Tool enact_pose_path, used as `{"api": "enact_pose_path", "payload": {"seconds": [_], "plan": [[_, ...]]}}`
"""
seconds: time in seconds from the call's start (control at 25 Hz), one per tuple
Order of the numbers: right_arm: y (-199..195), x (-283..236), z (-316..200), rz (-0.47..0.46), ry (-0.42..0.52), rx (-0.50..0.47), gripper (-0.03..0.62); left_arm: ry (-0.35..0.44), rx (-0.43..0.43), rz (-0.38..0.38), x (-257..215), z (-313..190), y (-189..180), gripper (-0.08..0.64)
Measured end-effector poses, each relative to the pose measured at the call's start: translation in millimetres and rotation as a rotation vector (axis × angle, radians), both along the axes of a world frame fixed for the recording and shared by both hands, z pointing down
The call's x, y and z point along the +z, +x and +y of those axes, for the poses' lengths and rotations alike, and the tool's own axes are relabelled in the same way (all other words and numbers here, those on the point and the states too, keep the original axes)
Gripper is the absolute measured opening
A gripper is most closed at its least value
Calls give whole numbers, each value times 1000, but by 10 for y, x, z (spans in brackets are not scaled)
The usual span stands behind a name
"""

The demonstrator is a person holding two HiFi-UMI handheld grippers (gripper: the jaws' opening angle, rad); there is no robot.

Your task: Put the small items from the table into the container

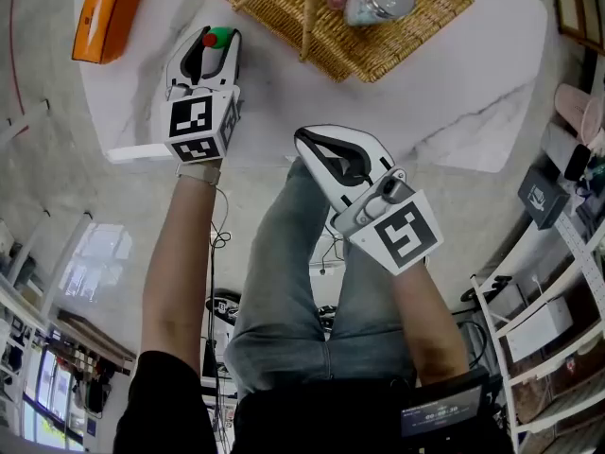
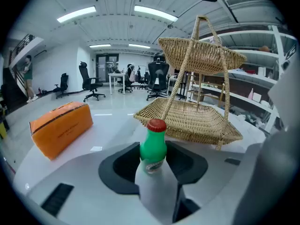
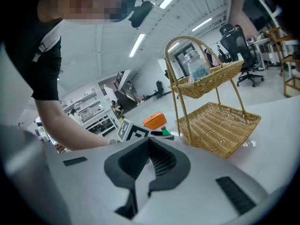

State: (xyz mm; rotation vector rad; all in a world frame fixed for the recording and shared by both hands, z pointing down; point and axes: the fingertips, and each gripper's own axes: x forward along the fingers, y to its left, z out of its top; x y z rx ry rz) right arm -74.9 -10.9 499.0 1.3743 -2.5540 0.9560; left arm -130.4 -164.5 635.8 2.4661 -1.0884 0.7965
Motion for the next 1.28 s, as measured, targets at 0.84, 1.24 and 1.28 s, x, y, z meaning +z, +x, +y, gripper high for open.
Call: {"api": "enact_pose_path", "payload": {"seconds": [0.84,1.24,1.28], "plan": [[226,-225,30,-9,32,-26,9,66,-48,11,-547,178,39,173],[563,-501,155,-10,70,-98,9,139,-70,35,-1292,441,359,172],[607,-537,154,-7,80,-106,9,146,-74,40,-1374,455,404,172]]}}
